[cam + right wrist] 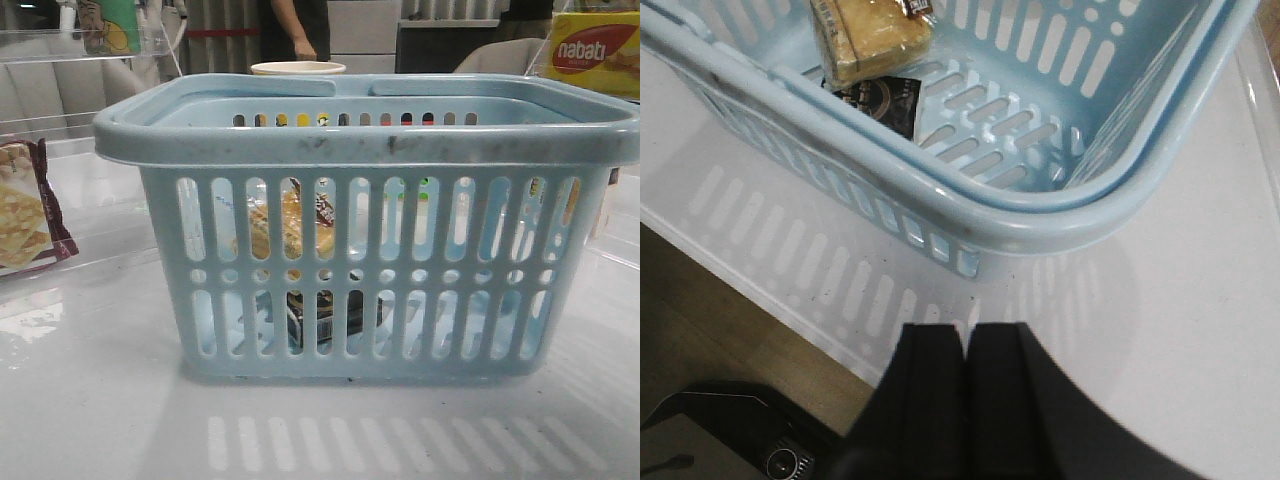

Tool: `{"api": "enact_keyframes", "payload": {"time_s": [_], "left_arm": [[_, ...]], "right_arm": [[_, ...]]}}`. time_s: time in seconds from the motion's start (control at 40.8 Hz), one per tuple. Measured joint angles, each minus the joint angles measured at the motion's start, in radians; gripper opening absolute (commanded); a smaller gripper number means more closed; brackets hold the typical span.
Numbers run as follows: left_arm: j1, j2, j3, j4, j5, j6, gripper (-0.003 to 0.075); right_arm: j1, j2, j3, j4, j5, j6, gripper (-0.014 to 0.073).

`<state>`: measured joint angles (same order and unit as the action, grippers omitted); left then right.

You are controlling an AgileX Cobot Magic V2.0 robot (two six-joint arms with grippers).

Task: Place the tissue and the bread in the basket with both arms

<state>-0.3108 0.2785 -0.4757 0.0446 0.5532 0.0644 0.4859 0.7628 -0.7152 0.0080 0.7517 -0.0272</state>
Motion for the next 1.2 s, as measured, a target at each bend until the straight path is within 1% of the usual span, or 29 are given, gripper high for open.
{"api": "enact_keyframes", "payload": {"time_s": [0.147, 0.319, 0.466, 0.637, 0.76, 1.201], "left_arm": [[0.112, -0.095, 0.14, 0.0, -0.16, 0.0, 0.0092], [0.2, -0.191, 0.295, -0.015, -0.304, 0.0, 0.0092], [0.255, -0.243, 0.393, -0.045, -0.385, 0.0, 0.0092], [0.284, -0.28, 0.478, -0.045, -0.5, 0.0, 0.0092], [0.288, -0.284, 0.483, -0.045, -0.53, 0.0, 0.0092], [0.288, -0.284, 0.483, -0.045, -0.534, 0.0, 0.0092]], "right_arm": [[0.0, 0.0, 0.0, 0.0, 0.0, 0.0, 0.0057], [0.0, 0.0, 0.0, 0.0, 0.0, 0.0, 0.0057], [0.0, 0.0, 0.0, -0.001, 0.0, 0.0, 0.0057], [0.0, 0.0, 0.0, -0.001, 0.0, 0.0, 0.0057], [0.0, 0.0, 0.0, -0.001, 0.0, 0.0, 0.0057], [0.0, 0.0, 0.0, -0.001, 0.008, 0.0, 0.0057]]}}
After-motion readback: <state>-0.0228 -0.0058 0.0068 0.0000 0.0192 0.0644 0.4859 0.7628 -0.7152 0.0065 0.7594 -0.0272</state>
